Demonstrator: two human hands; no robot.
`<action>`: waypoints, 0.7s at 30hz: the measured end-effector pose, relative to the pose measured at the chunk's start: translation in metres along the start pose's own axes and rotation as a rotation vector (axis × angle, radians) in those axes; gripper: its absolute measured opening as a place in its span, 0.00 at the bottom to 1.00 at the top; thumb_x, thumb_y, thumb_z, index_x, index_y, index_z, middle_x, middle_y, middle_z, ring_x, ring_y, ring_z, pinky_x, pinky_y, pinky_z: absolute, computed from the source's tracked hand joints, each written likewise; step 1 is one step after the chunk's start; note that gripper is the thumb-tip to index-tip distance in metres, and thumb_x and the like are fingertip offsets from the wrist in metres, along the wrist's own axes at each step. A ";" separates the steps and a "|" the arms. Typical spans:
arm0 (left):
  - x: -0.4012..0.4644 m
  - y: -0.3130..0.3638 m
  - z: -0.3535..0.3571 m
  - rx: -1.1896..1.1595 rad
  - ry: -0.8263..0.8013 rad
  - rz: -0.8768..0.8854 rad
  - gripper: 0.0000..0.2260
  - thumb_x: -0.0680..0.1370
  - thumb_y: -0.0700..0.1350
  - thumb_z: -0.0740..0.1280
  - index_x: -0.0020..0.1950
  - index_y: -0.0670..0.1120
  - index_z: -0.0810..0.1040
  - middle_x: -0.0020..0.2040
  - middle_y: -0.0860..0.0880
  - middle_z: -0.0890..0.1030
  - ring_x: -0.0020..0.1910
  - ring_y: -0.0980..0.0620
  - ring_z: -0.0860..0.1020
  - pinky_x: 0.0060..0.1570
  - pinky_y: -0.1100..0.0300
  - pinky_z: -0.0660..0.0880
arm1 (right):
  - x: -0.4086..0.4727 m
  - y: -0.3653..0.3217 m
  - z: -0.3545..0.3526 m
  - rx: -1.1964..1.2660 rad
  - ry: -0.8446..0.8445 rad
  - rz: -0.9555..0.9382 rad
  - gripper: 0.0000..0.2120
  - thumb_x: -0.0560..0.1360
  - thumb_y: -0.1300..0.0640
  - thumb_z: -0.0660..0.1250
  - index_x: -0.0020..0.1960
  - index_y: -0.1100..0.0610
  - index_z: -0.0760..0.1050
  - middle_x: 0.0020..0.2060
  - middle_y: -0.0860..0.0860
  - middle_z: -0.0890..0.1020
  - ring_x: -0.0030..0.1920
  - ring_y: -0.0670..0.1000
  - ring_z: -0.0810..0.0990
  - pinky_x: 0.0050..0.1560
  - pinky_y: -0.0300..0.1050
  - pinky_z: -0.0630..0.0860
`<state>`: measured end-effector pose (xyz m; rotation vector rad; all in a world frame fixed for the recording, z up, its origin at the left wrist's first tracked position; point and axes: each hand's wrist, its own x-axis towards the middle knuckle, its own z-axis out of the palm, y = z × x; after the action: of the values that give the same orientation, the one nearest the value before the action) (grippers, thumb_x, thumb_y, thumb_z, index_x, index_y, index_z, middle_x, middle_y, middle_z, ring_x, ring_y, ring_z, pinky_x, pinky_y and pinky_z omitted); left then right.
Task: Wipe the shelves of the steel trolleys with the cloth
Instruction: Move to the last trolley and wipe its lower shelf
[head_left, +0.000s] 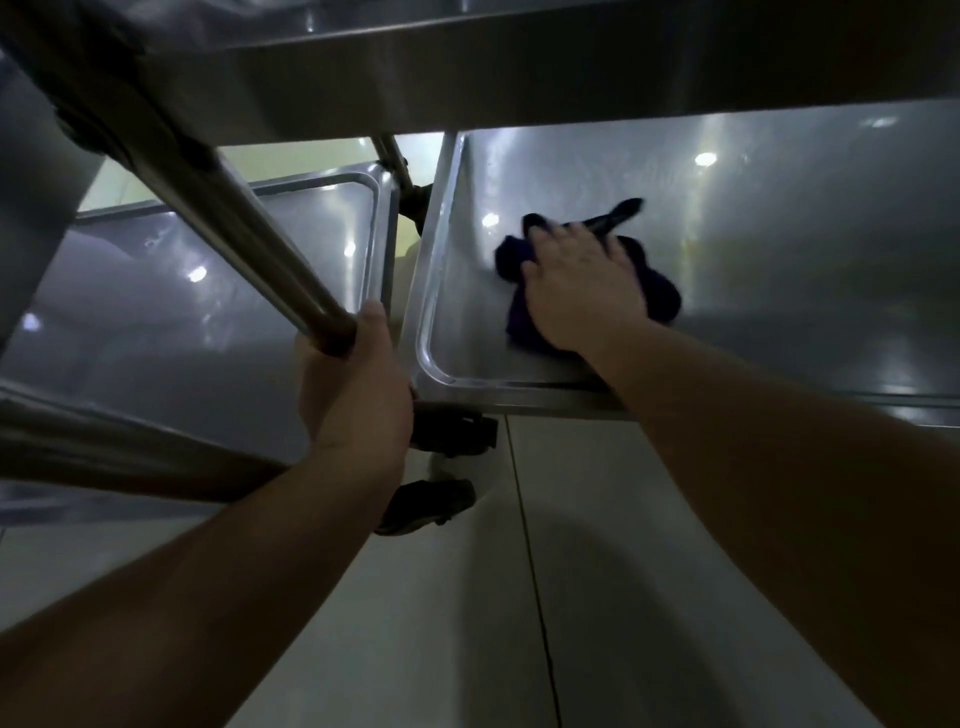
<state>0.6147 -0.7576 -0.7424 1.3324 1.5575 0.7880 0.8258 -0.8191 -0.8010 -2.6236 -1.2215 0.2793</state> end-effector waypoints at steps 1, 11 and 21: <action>0.000 -0.001 -0.001 -0.005 0.000 0.000 0.17 0.78 0.65 0.68 0.62 0.59 0.77 0.46 0.59 0.84 0.45 0.61 0.81 0.38 0.60 0.69 | -0.006 0.025 -0.008 -0.007 0.025 0.081 0.27 0.86 0.46 0.45 0.83 0.51 0.55 0.82 0.50 0.59 0.82 0.53 0.54 0.81 0.60 0.50; 0.000 -0.005 0.004 -0.067 0.046 -0.031 0.19 0.76 0.65 0.70 0.61 0.55 0.80 0.47 0.57 0.84 0.45 0.62 0.81 0.39 0.61 0.70 | -0.024 0.135 -0.042 0.070 0.097 0.639 0.30 0.85 0.46 0.44 0.84 0.55 0.51 0.83 0.55 0.54 0.83 0.58 0.50 0.80 0.63 0.45; -0.004 -0.002 0.003 -0.021 0.041 -0.017 0.15 0.80 0.62 0.68 0.60 0.55 0.79 0.44 0.56 0.84 0.38 0.65 0.82 0.38 0.61 0.72 | 0.062 -0.023 -0.008 -0.025 -0.122 -0.081 0.28 0.85 0.44 0.45 0.84 0.50 0.53 0.84 0.47 0.54 0.83 0.52 0.50 0.80 0.60 0.46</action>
<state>0.6168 -0.7619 -0.7446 1.2929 1.5864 0.8239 0.8512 -0.7579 -0.7917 -2.6040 -1.3740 0.4174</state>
